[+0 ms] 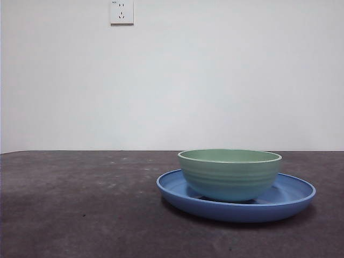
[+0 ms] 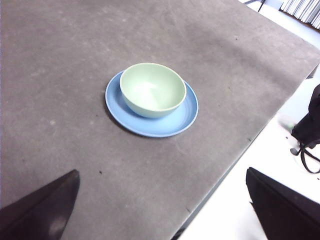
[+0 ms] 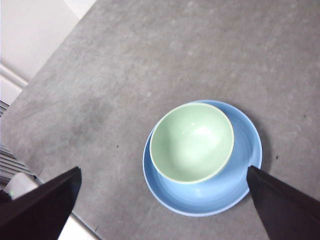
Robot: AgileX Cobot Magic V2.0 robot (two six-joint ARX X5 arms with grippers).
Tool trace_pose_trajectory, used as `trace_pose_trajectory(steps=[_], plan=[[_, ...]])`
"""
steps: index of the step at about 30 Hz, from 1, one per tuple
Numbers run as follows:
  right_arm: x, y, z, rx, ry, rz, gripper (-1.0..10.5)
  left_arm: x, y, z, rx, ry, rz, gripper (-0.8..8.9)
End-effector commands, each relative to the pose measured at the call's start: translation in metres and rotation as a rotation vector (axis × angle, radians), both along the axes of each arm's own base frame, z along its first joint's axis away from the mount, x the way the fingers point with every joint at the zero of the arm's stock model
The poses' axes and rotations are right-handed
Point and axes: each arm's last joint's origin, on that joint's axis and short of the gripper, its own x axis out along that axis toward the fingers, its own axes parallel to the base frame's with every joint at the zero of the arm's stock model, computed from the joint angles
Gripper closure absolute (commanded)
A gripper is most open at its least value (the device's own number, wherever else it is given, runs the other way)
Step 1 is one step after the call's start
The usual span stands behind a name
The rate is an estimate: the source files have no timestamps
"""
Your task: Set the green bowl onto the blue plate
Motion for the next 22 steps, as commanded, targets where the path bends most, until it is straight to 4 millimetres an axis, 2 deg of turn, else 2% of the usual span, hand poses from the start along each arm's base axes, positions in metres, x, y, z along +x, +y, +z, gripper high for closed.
trace_pose_trajectory(steps=[1, 5, 8, 17, 22], plan=[[0.001, 0.000, 0.000, -0.020, 0.038, -0.024, 3.3, 0.001, -0.001, 0.005, -0.019, -0.036, -0.005, 2.81], [0.007, -0.001, -0.013, -0.071, 0.187, -0.060, 3.3, 0.001, -0.001, 0.005, -0.018, -0.036, -0.005, 2.81], [0.019, -0.002, -0.023, -0.113, 0.277, -0.072, 3.3, 0.001, -0.001, 0.005, -0.018, -0.036, -0.005, 2.81], [0.073, -0.006, -0.059, -0.165, 0.437, -0.077, 3.8, 0.001, -0.001, 0.005, -0.018, -0.035, -0.005, 2.81], [0.108, -0.006, -0.081, -0.175, 0.439, -0.083, 4.4, 0.001, -0.001, 0.005, -0.018, -0.035, -0.005, 2.81]])
